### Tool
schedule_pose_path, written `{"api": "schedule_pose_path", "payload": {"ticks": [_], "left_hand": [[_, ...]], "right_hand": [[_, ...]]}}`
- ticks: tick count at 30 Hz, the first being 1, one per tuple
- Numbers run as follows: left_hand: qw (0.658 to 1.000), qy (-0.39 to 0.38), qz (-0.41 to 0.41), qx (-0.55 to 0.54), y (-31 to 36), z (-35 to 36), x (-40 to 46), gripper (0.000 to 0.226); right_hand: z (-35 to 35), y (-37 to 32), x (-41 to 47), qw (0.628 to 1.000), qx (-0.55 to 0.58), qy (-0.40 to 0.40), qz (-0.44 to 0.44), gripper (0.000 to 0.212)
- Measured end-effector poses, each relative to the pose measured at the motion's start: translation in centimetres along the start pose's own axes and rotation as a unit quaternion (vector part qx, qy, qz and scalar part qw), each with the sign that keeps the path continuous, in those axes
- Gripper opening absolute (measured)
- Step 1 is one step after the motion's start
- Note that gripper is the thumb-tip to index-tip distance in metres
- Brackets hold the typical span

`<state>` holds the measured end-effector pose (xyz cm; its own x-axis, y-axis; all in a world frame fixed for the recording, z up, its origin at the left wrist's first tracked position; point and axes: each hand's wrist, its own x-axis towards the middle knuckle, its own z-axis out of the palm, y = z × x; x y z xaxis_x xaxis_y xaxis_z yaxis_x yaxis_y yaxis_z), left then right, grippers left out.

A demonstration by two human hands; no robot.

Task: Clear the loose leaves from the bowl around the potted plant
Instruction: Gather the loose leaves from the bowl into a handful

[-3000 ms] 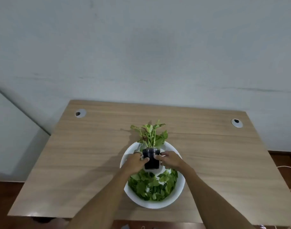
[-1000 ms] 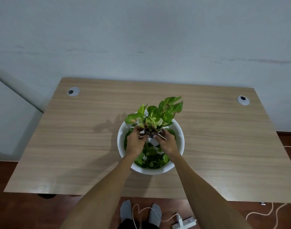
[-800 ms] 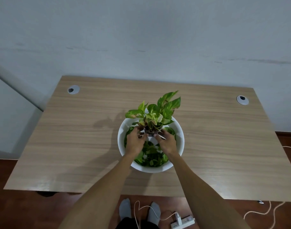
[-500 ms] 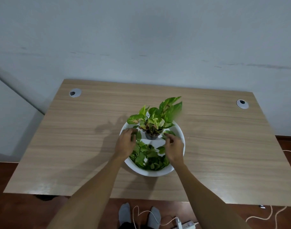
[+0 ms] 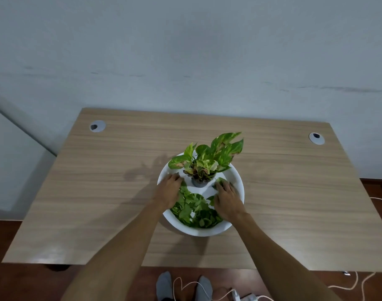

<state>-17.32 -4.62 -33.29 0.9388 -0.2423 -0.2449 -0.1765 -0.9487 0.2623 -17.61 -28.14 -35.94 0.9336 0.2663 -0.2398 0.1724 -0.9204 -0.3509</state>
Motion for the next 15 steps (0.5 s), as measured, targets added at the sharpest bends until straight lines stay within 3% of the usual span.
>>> {"api": "schedule_pose_path", "payload": {"ticks": [7,15], "left_hand": [[0.993,-0.087,-0.030,-0.068,1.2,5.2,-2.8,0.051],[0.985,-0.103,-0.060,-0.121,1.1,8.0,-2.7,0.047]], "right_hand": [[4.5,0.1,-3.7,0.989,0.016,-0.134,0.060,0.056],[7.7,0.0,-5.2,0.992,0.005,-0.120,0.044,0.051]]}}
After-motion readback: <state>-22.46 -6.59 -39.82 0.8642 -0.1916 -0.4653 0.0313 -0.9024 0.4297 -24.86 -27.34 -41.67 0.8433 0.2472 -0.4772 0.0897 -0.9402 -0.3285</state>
